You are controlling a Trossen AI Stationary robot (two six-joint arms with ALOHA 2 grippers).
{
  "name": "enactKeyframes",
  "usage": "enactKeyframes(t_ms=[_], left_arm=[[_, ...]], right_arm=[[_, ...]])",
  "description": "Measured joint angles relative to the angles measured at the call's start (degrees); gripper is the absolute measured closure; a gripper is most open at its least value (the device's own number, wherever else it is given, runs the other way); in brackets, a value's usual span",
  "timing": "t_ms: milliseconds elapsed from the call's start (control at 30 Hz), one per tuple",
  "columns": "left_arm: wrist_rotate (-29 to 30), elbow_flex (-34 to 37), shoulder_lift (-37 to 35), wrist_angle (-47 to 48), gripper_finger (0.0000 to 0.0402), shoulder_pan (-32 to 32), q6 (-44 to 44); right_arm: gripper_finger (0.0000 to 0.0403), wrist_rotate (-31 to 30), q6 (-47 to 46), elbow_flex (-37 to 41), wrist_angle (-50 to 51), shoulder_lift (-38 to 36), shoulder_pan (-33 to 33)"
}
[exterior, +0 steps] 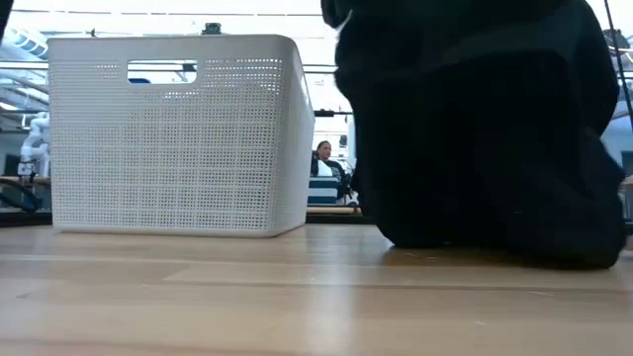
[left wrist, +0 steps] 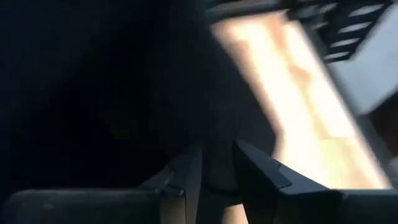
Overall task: Sort clothes
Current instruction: Put the black shirt into the white laundry bin
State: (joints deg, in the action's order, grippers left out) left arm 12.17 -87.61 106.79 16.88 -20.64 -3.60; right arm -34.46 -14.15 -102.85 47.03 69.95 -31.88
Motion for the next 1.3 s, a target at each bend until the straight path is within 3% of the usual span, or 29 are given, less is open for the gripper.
enactKeyframes(t_ms=[133,333,833,1067,1300], left_arm=[[4.7,0.0,3.3,-2.1,0.0302,0.0,-1.9],[4.7,0.0,4.8,-2.1,0.0284,0.0,-0.3],[4.7,-0.4,4.2,-1.9,0.0116,0.3,-0.6],[10.2,-0.4,4.2,5.0,0.0107,1.0,-4.1],[8.0,-0.4,4.2,4.4,0.0107,1.8,-6.6]], right_arm=[[0.0403,0.0,-0.6,0.0,1.6,0.0,0.0],[0.0403,0.0,-3.5,0.0,6.2,-0.1,0.0],[0.0403,0.0,-4.3,0.0,8.7,-0.1,0.0],[0.0403,0.2,-4.3,0.0,9.0,-0.1,0.0],[0.0403,0.2,-4.3,0.0,9.0,-0.1,0.0]])
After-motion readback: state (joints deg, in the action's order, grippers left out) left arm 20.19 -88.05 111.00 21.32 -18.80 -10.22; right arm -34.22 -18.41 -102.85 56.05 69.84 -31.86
